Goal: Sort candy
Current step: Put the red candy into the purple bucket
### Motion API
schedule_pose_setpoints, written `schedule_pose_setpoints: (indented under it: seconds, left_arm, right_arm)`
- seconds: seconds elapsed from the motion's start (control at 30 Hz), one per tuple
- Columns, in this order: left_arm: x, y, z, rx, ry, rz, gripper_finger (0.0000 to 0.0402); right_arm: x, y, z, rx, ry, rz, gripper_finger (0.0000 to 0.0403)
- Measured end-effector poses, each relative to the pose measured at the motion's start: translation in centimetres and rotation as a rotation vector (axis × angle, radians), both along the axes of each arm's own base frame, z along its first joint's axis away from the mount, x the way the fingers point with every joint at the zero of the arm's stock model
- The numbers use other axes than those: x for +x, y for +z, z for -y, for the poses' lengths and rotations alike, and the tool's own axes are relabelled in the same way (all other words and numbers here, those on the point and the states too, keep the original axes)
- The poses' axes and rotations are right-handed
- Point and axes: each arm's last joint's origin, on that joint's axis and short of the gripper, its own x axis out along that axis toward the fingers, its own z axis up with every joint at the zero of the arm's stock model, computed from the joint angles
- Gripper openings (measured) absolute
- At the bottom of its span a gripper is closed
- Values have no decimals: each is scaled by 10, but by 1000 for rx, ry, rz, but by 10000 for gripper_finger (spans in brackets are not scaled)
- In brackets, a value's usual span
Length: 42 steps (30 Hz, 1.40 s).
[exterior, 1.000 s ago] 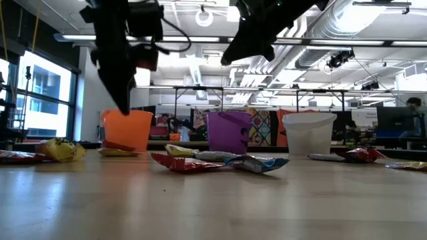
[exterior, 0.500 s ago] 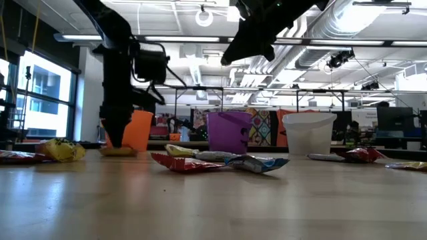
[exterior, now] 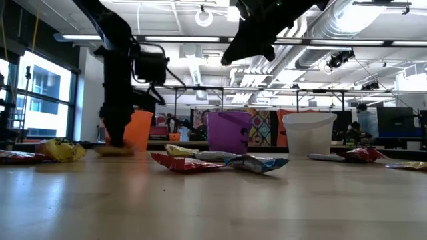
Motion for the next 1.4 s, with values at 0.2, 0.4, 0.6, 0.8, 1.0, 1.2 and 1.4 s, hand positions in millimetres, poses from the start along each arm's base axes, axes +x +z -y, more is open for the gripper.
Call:
schedule_pose_setpoints:
  seconds: [0.2,0.4,0.6,0.8,1.0,1.2,1.4]
  left_arm:
    - [2,37,1,-2,36,185,9]
    - [29,90,-7,-4,58,552,4]
    - [76,126,-35,43,44,748,1]
    - [120,127,-76,62,32,779,1]
    - [146,116,-109,72,41,785,1]
    - [153,88,-133,-8,75,734,0]
    - [156,71,-138,-21,88,705,0]
  right_arm:
    - [0,0,0,-6,4,-2,48]
    - [-2,3,0,-16,7,5,48]
    - [-5,6,0,-18,9,9,48]
    - [-14,16,-1,-37,-4,23,48]
    - [-20,24,-1,-50,-22,42,48]
    - [-22,26,-1,-51,-23,45,48]
    - [-22,26,0,-56,-32,47,48]
